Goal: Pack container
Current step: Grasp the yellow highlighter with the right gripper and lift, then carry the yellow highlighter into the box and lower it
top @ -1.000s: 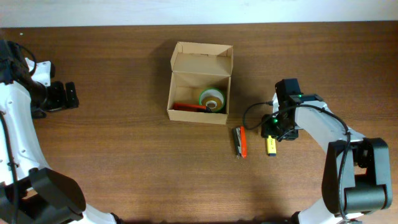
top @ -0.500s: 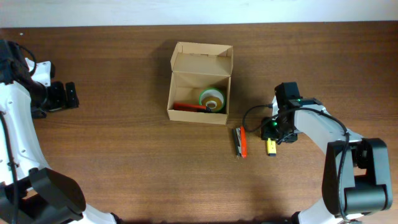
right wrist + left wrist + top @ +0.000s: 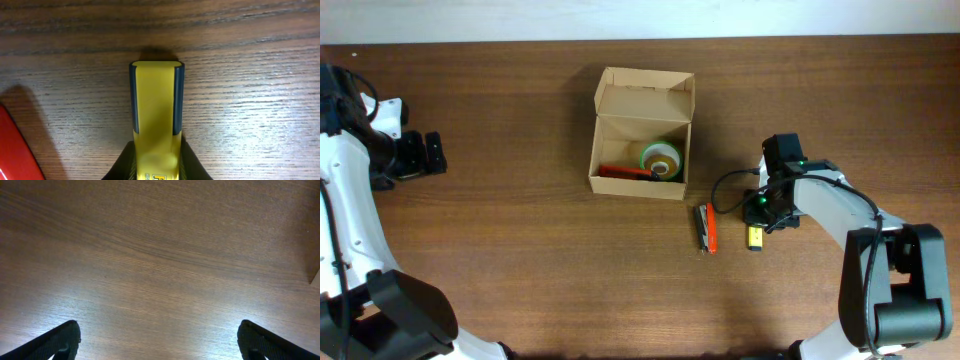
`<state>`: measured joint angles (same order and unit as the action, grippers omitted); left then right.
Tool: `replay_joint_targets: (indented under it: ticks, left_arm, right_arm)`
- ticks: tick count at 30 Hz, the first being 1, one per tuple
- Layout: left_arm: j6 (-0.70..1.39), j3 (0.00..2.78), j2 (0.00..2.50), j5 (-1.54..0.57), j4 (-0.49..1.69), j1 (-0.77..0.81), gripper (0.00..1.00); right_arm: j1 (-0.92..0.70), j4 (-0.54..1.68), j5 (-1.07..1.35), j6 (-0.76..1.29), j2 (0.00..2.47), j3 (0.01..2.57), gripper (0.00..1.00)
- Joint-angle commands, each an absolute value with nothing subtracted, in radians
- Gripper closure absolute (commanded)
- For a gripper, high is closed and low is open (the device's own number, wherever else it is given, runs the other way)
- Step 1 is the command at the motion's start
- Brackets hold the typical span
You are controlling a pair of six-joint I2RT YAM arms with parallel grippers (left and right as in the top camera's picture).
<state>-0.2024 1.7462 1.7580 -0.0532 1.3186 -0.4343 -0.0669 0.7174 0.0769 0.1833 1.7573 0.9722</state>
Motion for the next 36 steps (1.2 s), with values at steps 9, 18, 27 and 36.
replay_joint_targets:
  ticks: [9, 18, 27, 36]
  left_arm:
    - [-0.219, 1.745, 1.748, -0.064, 1.316, -0.437, 0.0]
    - [-0.219, 1.745, 1.748, -0.064, 1.316, -0.437, 0.0]
    - [-0.219, 1.745, 1.748, -0.064, 1.316, -0.437, 0.0]
    - [-0.219, 1.745, 1.748, -0.064, 1.316, -0.437, 0.0]
  right_arm:
    - [-0.072, 0.733, 0.079, 0.169, 1.771, 0.959, 0.96]
    - [-0.072, 0.885, 0.078, 0.135, 1.764, 1.192, 0.96]
    - [-0.072, 1.086, 0.067, 0.03, 1.764, 1.554, 0.96]
    - [-0.105, 1.205, 0.064, -0.101, 1.767, 1.998, 0.96]
